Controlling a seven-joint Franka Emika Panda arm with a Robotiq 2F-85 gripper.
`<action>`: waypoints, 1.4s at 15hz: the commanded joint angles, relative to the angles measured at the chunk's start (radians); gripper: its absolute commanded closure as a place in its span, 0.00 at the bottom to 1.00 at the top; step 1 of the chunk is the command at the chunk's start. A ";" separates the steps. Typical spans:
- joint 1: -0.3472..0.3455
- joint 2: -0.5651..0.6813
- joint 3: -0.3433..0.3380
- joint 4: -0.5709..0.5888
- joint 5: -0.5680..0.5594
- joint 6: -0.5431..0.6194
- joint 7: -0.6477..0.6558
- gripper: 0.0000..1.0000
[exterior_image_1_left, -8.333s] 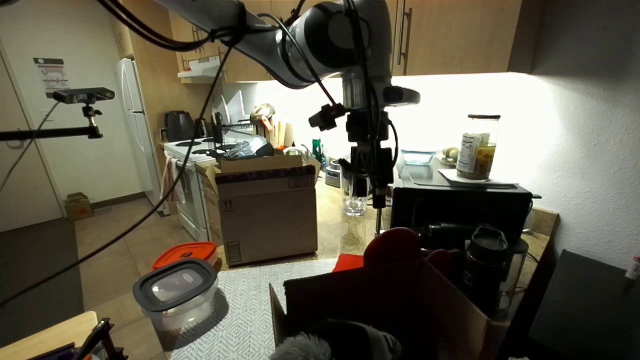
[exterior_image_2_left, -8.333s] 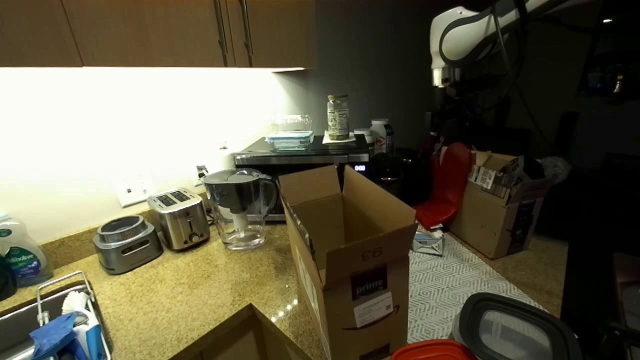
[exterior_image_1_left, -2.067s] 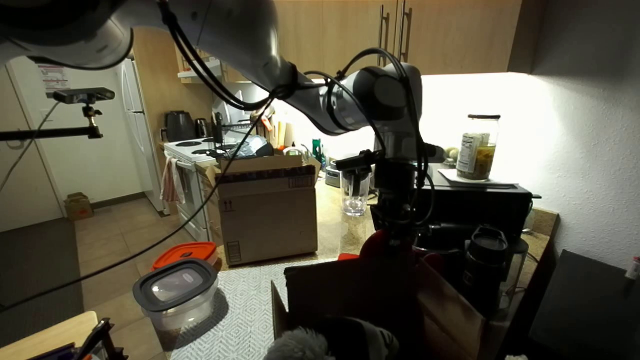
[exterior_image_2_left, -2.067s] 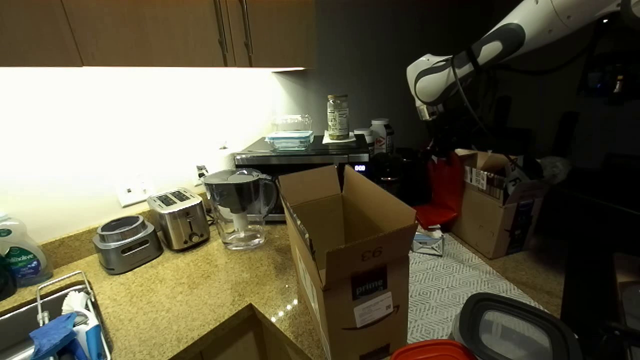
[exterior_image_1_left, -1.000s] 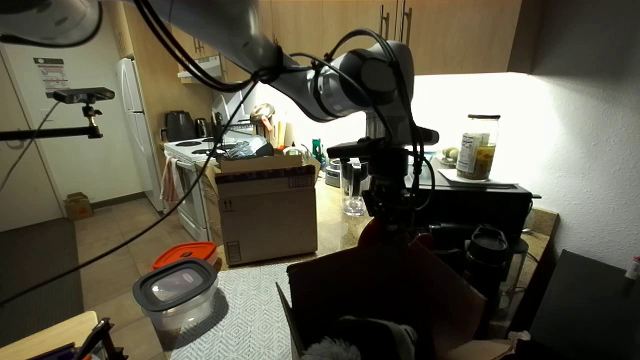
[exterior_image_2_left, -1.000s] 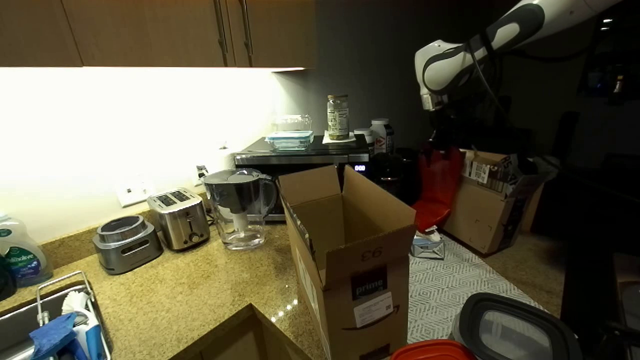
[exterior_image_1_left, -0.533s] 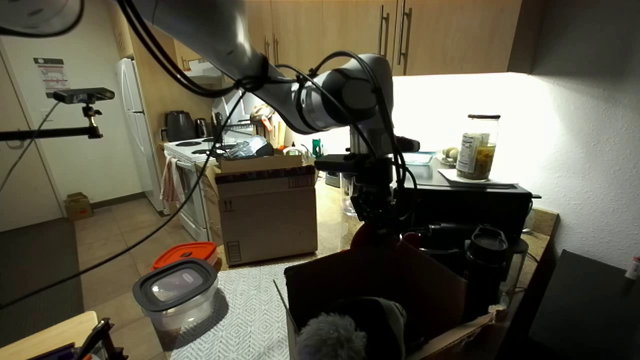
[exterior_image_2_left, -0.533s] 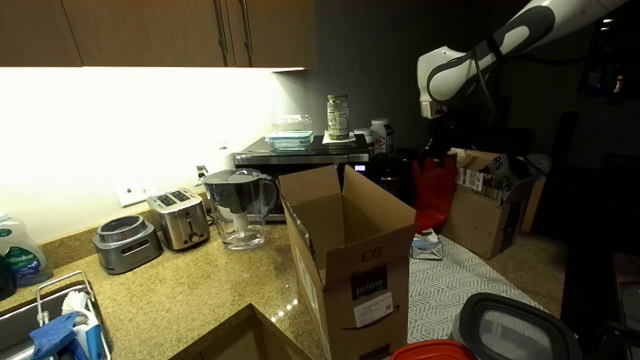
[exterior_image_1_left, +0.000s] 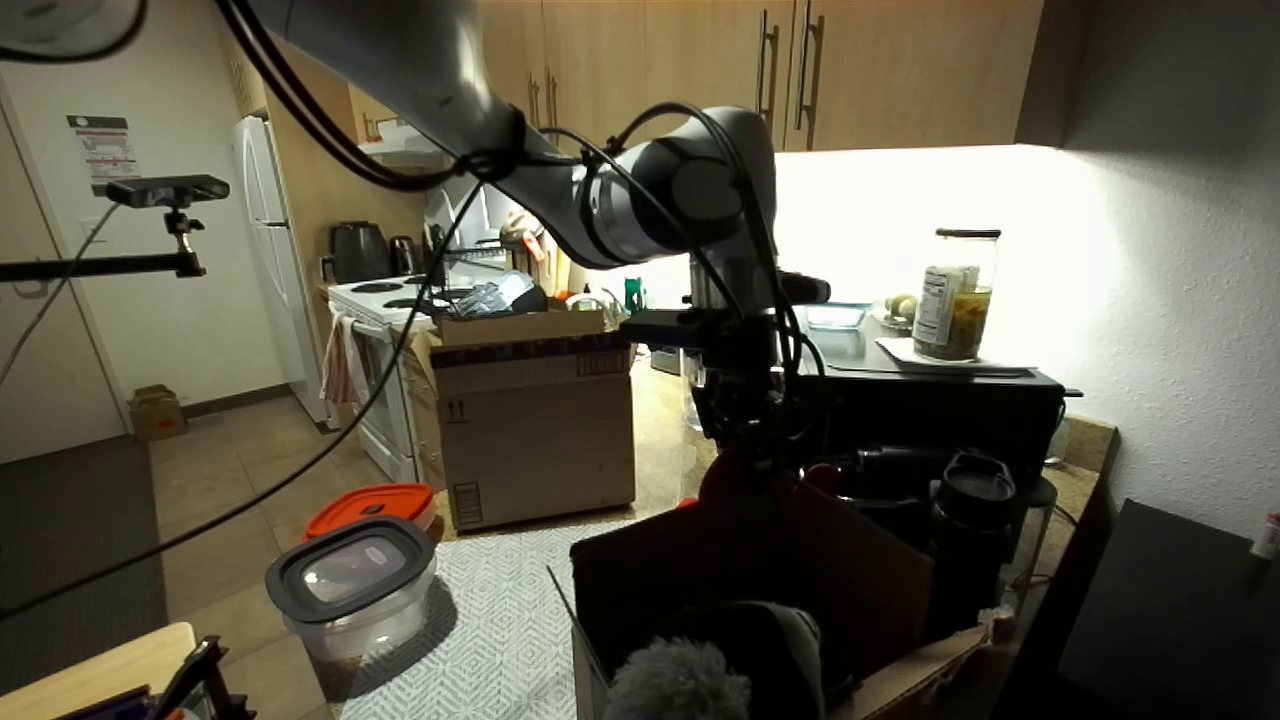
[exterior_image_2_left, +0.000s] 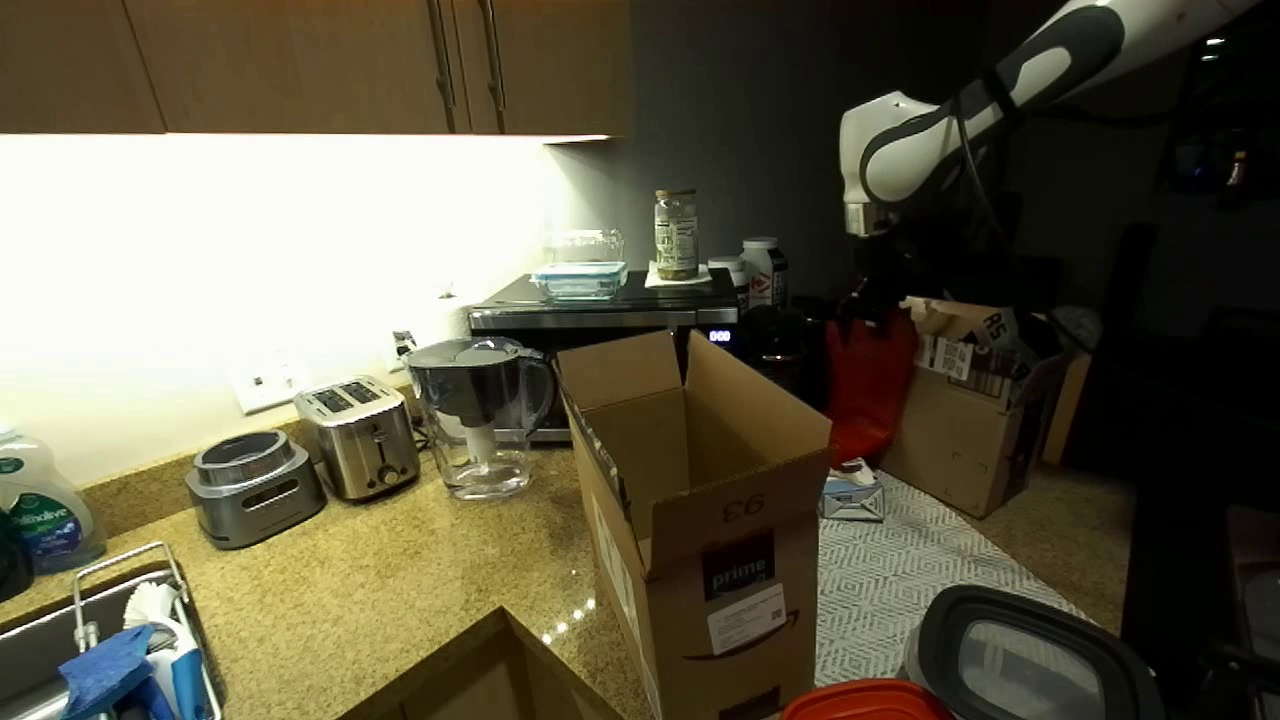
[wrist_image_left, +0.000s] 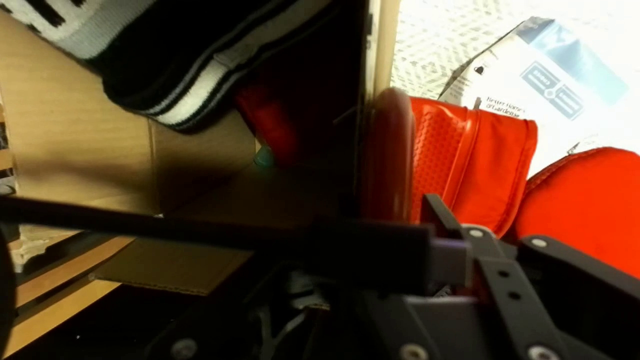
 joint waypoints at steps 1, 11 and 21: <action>-0.004 -0.046 0.002 -0.054 0.010 0.035 -0.051 0.32; -0.006 -0.079 0.003 -0.062 0.018 0.031 -0.068 0.25; -0.006 -0.082 0.005 -0.067 0.024 0.022 -0.068 0.83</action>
